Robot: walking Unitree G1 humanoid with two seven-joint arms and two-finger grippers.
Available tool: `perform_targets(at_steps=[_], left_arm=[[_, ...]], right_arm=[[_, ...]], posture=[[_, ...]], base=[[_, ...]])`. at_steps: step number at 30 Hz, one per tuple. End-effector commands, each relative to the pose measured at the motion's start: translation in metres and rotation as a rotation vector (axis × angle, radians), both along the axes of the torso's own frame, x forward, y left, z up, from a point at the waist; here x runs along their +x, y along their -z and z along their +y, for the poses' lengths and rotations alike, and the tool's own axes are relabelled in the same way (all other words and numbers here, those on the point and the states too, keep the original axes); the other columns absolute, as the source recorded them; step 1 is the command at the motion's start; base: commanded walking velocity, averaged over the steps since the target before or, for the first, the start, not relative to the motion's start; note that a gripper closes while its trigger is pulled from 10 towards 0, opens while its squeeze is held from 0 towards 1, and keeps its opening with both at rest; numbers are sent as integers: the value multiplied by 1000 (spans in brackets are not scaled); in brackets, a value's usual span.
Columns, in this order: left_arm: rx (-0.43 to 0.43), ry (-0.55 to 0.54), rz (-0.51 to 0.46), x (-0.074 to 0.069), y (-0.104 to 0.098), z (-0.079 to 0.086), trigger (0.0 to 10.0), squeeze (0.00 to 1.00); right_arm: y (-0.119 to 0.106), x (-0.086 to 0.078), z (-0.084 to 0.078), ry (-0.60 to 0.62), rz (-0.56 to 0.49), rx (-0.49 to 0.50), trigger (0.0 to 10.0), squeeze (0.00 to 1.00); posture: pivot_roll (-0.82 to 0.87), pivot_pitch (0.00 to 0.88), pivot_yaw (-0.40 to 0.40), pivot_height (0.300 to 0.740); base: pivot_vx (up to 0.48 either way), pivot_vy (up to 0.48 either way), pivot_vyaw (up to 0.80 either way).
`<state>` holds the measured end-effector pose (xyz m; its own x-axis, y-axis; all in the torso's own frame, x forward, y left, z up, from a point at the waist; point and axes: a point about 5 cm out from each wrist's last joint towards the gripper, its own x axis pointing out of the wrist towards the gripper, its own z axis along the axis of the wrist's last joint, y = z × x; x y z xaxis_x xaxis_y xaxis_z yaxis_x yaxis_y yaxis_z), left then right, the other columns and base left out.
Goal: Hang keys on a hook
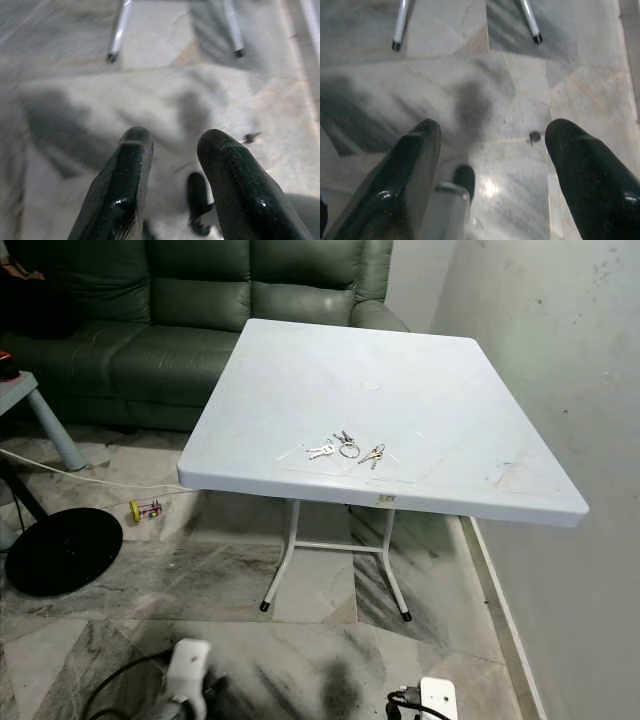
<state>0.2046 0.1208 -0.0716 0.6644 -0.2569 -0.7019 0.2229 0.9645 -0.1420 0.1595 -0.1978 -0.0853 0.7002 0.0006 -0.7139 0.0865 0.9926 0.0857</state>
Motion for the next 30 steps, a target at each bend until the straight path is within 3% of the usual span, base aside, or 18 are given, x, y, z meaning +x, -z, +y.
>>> perform_targets(at_steps=[1, 12, 13, 16, 19, 23, 28, 30], left_arm=[[-11, 8, -31, 7, -5, -1, 10000, 0], [-76, -21, -114, 28, -19, -7, 10000, 0], [-105, -23, -171, 39, -29, -12, 10000, 0], [-145, -41, -217, 48, -37, -16, 10000, 0], [-205, -76, -325, 69, -57, -16, 10000, 0], [-247, -109, -439, 80, -72, -1, 10000, 0], [-286, -90, -646, 84, -95, 20, 10000, 0], [-285, -87, -652, 85, -96, 20, 10000, 0]], right_arm=[[-2, 4, -1, 20, -26, 8, 10000, 0], [-9, 16, 6, -48, -98, -15, 10000, 0], [-16, 26, 7, -69, -161, -13, 10000, 0], [-21, 32, 7, -62, -204, -3, 10000, 0], [-33, 47, 4, -58, -295, -7, 10000, 0], [-46, 57, 2, -62, -406, -14, 10000, 0], [-82, 69, 9, -122, -704, 3, 10000, 0], [-84, 69, 10, -124, -714, 5, 10000, 0]], posture=[[70, 0, -65, 740], [59, 0, -56, 740], [59, 0, -56, 740], [58, 0, -54, 740], [57, 0, -54, 740], [36, 0, -36, 740], [35, 0, -26, 740], [35, 0, -26, 740]], base=[[0, 0, 0], [0, 0, 0], [0, 0, 0], [0, 0, 0], [0, 0, 0], [0, 0, 0], [0, 0, 0], [0, 0, 0]])
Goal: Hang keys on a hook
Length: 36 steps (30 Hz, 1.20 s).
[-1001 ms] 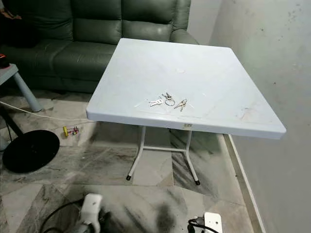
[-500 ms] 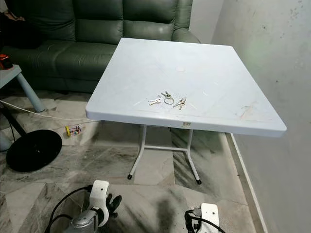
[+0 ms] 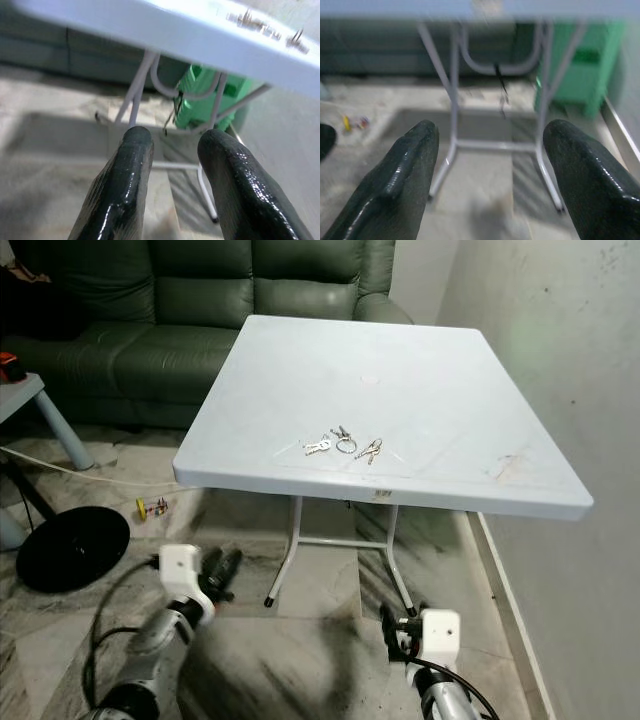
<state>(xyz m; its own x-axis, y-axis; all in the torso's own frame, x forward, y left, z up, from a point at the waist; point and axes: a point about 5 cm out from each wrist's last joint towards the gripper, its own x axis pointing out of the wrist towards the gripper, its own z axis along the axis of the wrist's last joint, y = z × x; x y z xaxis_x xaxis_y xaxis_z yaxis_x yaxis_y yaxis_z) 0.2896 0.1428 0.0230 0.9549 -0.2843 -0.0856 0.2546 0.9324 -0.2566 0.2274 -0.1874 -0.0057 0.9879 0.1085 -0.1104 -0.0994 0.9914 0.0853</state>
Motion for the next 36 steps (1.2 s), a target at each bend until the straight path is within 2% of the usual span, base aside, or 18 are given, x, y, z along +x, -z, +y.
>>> perform_targets(at_steps=[1, 4, 8, 10, 12, 14, 15, 16, 17, 19, 20, 21, 25, 26, 30, 31, 36], left_arm=[[-8, 14, -45, 2, -7, -4, 10000, 0], [-40, 25, -85, 10, -19, -15, 10000, 0], [-47, 36, -109, 14, -25, -25, 10000, 0], [-135, -16, -74, 19, -31, -31, 10000, 0], [-93, -27, -70, 22, -36, -42, 10000, 0], [-192, -148, -9, 32, -43, -47, 10000, 0], [-192, -148, -9, 32, -43, -47, 10000, 0], [-235, -222, 41, 41, -46, -45, 10000, 0], [-208, -216, 28, 43, -49, -44, 10000, 0], [-51, -173, -95, 43, -60, -40, 10000, 0], [-51, -173, -95, 43, -60, -40, 10000, 0], [-28, -157, -155, 38, -64, -33, 10000, 0], [-35, -218, -90, 35, -57, -12, 10000, 0], [-8, -221, -98, 35, -57, -4, 10000, 0], [60, -99, -200, 32, -71, -5, 10000, 0], [37, -73, -229, 30, -76, -6, 10000, 0], [-2, -28, -243, 25, -82, -4, 10000, 0]], right_arm=[[-12, 7, 2, -7, -68, 7, 10000, 0], [-29, 22, 14, -41, -143, 20, 10000, 0], [-41, 30, 22, -65, -196, 31, 10000, 0], [-51, 32, 27, -81, -231, 38, 10000, 0], [-56, 33, 29, -86, -243, 48, 10000, 0], [-58, 35, 30, -90, -246, 54, 10000, 0], [-58, 35, 30, -90, -246, 54, 10000, 0], [-59, 36, 31, -93, -246, 55, 10000, 0], [-60, 36, 32, -94, -247, 54, 10000, 0], [-61, 36, 31, -94, -249, 53, 10000, 0], [-61, 36, 31, -94, -249, 53, 10000, 0], [-64, 35, 30, -92, -252, 52, 10000, 0], [-68, 34, 27, -87, -256, 49, 10000, 0], [-70, 34, 26, -84, -261, 48, 10000, 0], [-76, 35, 26, -85, -280, 39, 10000, 0], [-79, 35, 26, -90, -290, 32, 10000, 0], [-92, 38, 29, -100, -325, 32, 10000, 0]], posture=[[36, 0, -24, 740], [42, 0, -25, 740], [39, 0, -25, 740], [44, 0, -28, 740], [49, 0, -30, 740], [51, 0, -33, 740], [51, 0, -33, 740], [49, 0, -32, 740], [49, 0, -32, 740], [43, 0, -27, 740], [43, 0, -27, 740], [40, 0, -22, 740], [37, 0, -20, 740], [36, 0, -19, 740], [40, 0, -23, 740], [42, 0, -24, 740], [46, 0, -28, 740]], base=[[0, 0, 0], [0, 0, 0], [0, 0, 0], [0, 0, 0], [0, 0, 0], [0, 0, 0], [0, 0, 0], [0, 0, 0], [0, 0, 0], [0, 0, 0], [0, 0, 0], [0, 0, 0], [0, 0, 0], [0, 0, 0], [0, 0, 0], [0, 0, 0], [83, 0, 0]])
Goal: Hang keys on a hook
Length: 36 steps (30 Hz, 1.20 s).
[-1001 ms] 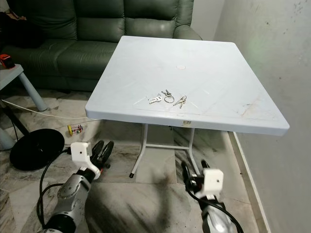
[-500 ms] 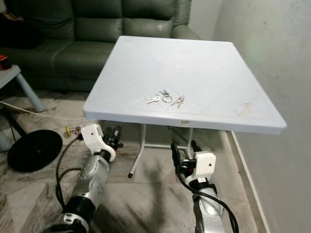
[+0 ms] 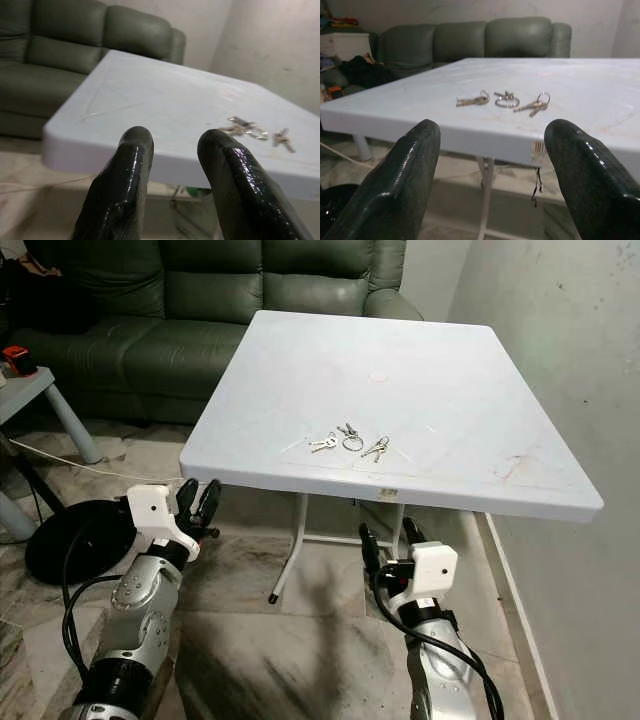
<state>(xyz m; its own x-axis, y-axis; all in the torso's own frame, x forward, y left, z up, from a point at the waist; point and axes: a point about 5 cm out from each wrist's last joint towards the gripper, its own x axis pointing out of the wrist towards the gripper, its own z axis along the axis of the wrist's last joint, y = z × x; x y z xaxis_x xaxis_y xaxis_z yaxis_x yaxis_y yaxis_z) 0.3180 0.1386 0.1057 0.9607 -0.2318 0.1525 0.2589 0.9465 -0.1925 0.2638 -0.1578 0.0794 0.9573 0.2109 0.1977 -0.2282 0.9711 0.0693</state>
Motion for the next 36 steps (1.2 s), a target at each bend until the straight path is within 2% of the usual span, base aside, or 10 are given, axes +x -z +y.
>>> perform_targets(at_steps=[1, 4, 8, 30, 32, 34, 36], left_arm=[[4, 35, 3, -4, 0, 1, 10000, 0], [7, 69, 5, -9, 0, 1, 10000, 0], [10, 62, 17, -10, 1, 4, 10000, 0], [-7, 80, 50, -13, 1, -5, 10000, 0], [-4, 63, 58, -12, 2, -5, 10000, 0], [-39, 70, 50, -13, 2, -8, 10000, 0], [-25, 47, 51, -13, 1, -9, 10000, 0]], right_arm=[[-9, 2, -1, 6, -23, -2, 10000, 0], [-18, 5, 0, 3, -47, 1, 10000, 0], [-24, 6, -1, 4, -56, 7, 10000, 0], [-28, 3, -2, -14, -39, -9, 10000, 0], [-28, 3, -1, -17, -37, -9, 10000, 0], [-27, 3, 0, -23, -35, -10, 10000, 0], [-27, 3, 1, -30, -30, -14, 10000, 0]], posture=[[46, 0, -28, 740], [46, 0, -29, 740], [47, 3, -34, 740], [39, 2, -35, 740], [44, 0, -37, 740], [46, 0, -38, 740], [48, 0, -42, 740]], base=[[416, 0, 0], [444, 0, 0], [456, 0, 0], [445, 0, 0], [0, 0, 0], [0, 0, 0], [0, 0, 0]])
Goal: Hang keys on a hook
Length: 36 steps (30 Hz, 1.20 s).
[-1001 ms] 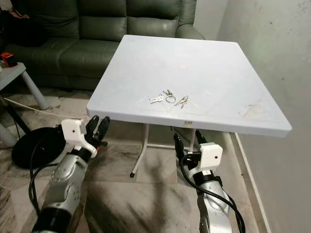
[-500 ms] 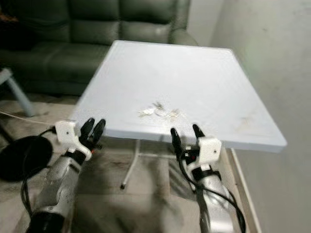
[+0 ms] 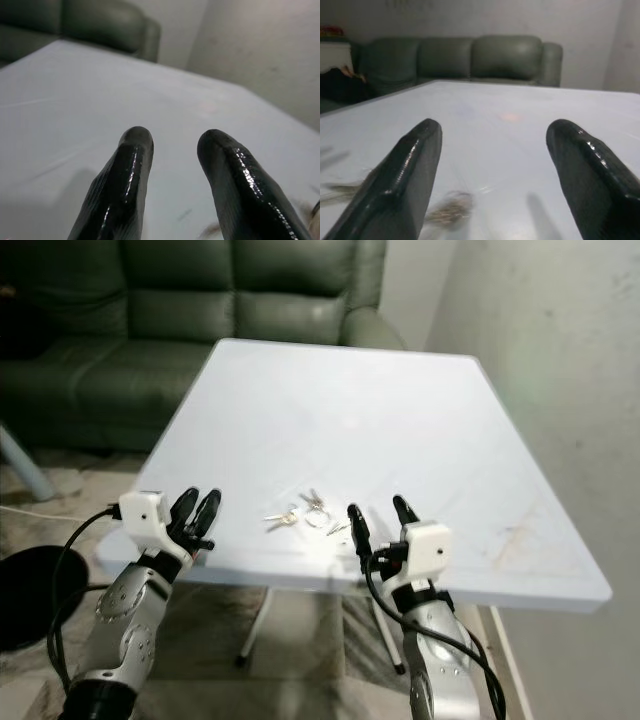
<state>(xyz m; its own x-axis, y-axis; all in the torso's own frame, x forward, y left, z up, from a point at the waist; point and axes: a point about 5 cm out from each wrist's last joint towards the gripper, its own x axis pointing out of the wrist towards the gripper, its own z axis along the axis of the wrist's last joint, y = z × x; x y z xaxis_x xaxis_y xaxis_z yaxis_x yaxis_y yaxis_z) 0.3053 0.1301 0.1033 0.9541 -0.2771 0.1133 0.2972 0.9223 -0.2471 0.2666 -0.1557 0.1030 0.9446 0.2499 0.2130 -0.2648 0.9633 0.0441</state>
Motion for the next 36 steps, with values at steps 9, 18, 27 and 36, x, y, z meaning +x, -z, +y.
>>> perform_targets(at_steps=[9, 18, 27, 36], left_arm=[[-50, -123, 65, 2, 3, -5, 10000, 0], [-63, -169, 88, 5, 1, -11, 10000, 0], [-47, -167, 88, 7, -8, -8, 10000, 0], [34, -56, 86, 2, -9, -14, 10000, 0]], right_arm=[[-3, 2, 1, -33, 26, -13, 10000, 0], [-7, 5, -5, -72, 37, -73, 10000, 1000], [-11, 11, -2, -82, 84, -129, 10000, 0], [-15, 24, 2, 10, 159, -95, 10000, 0]], posture=[[45, 0, -46, 740], [48, 0, -60, 740], [64, 0, -77, 740], [76, 0, -89, 740]], base=[[0, 0, 0], [0, 0, 0], [0, 0, 0], [0, 0, 0]])
